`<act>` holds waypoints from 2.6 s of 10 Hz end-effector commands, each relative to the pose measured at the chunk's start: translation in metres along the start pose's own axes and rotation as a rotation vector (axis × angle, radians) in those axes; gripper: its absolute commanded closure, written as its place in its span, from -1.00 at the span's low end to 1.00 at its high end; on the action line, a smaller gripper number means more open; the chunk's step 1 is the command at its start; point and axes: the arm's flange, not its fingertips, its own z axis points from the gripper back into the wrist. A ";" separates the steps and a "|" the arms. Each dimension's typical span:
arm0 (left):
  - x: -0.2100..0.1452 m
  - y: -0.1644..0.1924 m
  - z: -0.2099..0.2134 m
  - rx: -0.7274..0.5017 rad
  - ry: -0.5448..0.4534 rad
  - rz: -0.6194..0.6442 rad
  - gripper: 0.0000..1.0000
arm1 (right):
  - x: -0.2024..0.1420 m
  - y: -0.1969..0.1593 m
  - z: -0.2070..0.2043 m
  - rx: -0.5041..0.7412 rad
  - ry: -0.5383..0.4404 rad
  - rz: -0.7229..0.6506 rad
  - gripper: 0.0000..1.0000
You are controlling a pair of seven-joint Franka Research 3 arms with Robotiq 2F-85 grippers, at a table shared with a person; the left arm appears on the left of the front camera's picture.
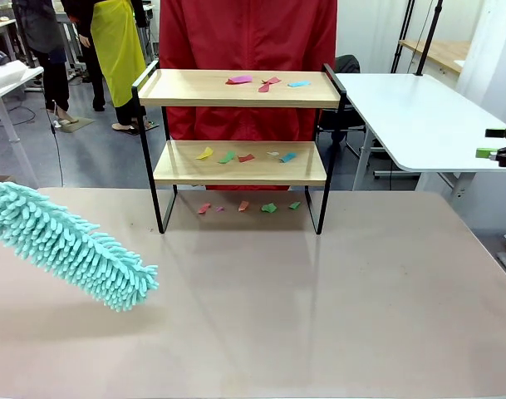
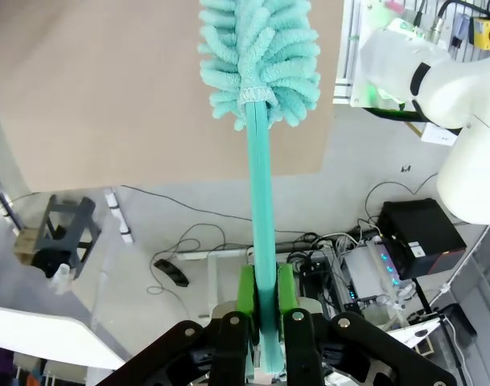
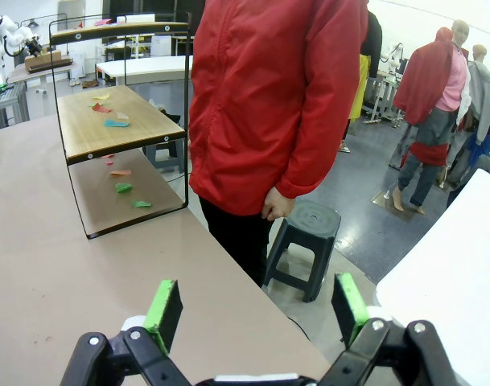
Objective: Clean the shelf.
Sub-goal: Clean the specific section of the Shelf indicated by the human with the Duster.
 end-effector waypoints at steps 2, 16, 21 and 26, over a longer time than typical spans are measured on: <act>-0.004 -0.004 0.002 0.009 -0.005 0.003 0.74 | 0.006 0.000 -0.001 -0.002 0.015 -0.015 -1.00; -0.004 -0.004 0.002 0.009 -0.005 0.003 0.74 | 0.006 0.000 -0.001 -0.002 0.015 -0.015 -1.00; -0.004 -0.004 0.002 0.009 -0.005 0.003 0.74 | 0.006 0.000 -0.001 -0.002 0.015 -0.015 -1.00; -0.004 -0.004 0.002 0.009 -0.005 0.003 0.74 | 0.006 0.000 -0.001 -0.002 0.015 -0.015 -1.00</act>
